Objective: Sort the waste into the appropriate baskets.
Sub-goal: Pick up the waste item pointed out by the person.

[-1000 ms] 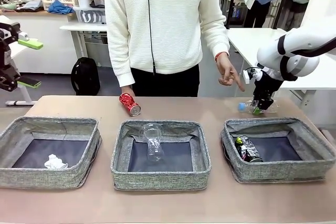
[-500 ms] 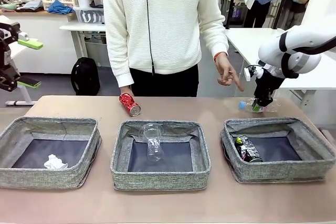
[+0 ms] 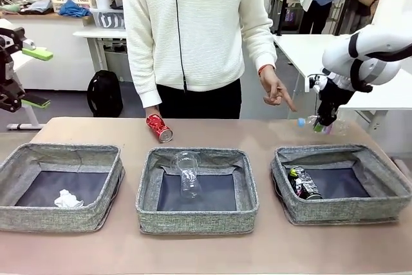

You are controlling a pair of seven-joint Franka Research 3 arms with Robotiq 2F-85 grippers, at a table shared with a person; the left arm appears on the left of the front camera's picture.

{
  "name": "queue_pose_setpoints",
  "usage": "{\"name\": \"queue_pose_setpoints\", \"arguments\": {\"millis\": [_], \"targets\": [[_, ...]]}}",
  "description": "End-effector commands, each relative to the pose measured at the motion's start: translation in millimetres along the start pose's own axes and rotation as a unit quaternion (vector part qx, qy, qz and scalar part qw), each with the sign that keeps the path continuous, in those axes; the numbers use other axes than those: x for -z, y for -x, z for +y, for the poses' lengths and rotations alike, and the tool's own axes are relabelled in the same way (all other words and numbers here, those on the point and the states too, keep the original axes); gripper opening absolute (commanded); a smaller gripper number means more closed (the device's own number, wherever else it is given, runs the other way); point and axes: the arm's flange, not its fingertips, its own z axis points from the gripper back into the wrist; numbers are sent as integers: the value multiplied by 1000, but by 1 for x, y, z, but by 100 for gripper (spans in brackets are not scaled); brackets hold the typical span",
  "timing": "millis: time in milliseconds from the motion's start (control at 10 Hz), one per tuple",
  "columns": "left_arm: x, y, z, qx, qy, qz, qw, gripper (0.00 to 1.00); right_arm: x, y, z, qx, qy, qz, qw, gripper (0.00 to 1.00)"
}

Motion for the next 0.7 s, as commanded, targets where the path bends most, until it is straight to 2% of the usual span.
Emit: {"name": "queue_pose_setpoints", "arguments": {"millis": [0,100,200,300,400,500,600], "targets": [[-2,2,1,9,-4,5,1000,100,-85,-2,77,132,-1,7,991,0],[-2,2,1,9,-4,5,1000,100,-121,-5,117,185,-8,-7,983,0],[-2,2,1,9,-4,5,1000,100,-148,-14,152,207,-13,-67,976,0],[-2,2,1,9,-4,5,1000,100,-165,-28,181,265,1,-94,960,0],[-2,2,1,9,-4,5,1000,100,-173,-50,206,354,-18,-127,926,0],[-2,2,1,9,-4,5,1000,100,-172,-65,218,397,-21,-137,907,0],[-2,2,1,9,-4,5,1000,100,-172,-77,228,407,-33,-144,901,0]]}}
